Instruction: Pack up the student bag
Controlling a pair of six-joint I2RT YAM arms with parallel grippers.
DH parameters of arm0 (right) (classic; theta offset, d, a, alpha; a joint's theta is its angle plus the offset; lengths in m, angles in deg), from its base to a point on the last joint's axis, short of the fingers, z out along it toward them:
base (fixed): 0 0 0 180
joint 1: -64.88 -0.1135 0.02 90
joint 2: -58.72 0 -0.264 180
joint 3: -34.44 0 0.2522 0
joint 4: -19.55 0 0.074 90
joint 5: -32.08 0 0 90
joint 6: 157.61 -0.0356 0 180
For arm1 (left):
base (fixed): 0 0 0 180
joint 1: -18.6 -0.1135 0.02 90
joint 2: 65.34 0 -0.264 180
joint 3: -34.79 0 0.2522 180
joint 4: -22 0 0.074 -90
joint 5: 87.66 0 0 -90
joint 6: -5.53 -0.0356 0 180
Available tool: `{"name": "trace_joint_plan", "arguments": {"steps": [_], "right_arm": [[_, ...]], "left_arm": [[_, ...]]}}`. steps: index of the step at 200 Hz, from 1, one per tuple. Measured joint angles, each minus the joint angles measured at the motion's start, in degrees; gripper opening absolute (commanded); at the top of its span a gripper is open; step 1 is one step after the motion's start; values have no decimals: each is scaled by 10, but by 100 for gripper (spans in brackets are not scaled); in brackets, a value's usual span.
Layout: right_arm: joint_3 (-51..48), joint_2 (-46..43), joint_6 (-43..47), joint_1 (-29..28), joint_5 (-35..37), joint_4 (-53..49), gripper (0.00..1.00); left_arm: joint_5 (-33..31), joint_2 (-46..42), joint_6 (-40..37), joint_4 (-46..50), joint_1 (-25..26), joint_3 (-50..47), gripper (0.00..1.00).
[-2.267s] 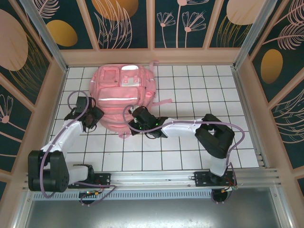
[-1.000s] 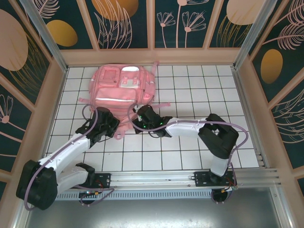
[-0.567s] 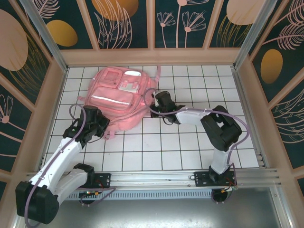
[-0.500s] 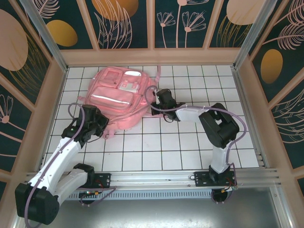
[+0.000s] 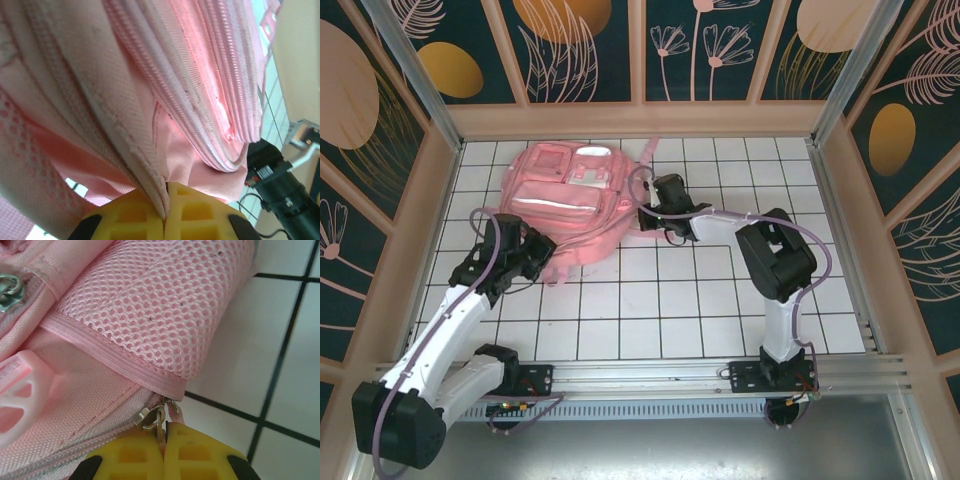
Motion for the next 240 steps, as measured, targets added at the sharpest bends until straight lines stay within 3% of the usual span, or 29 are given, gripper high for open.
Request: {"name": "trace_joint_plan", "arguments": {"steps": [54, 97, 110, 117, 128, 146, 153, 181, 197, 240], "right_arm": [[-21, -36, 2, 60, 33, -26, 0], [-69, -84, 2, 110, 29, -47, 0], [-77, -95, 2, 122, 29, -51, 0], [-81, -100, 2, 127, 32, -52, 0], [-85, -105, 1, 140, 40, -50, 15], [-101, -123, -3, 161, 64, -50, 53], [-110, -139, -5, 170, 74, -50, 62], [-135, -236, -19, 183, 99, -46, 87], [-144, -299, -23, 181, 105, -42, 96], [-162, -421, -15, 183, 127, -41, 99]], "left_arm": [[-27, 88, 45, -106, 158, 0, 0], [-61, 134, 78, -172, 234, 10, 0], [-67, 154, 78, -174, 247, 26, 35], [-68, 162, 78, -170, 252, 37, 47], [-74, 160, 76, -159, 258, 49, 62], [-106, 141, 68, -143, 259, 61, 89], [-125, 130, 62, -130, 259, 68, 98], [-211, 102, 20, -48, 255, 130, 98], [-266, 100, -19, 3, 238, 184, 99], [-419, 84, -170, 64, 162, 273, 99]]}}
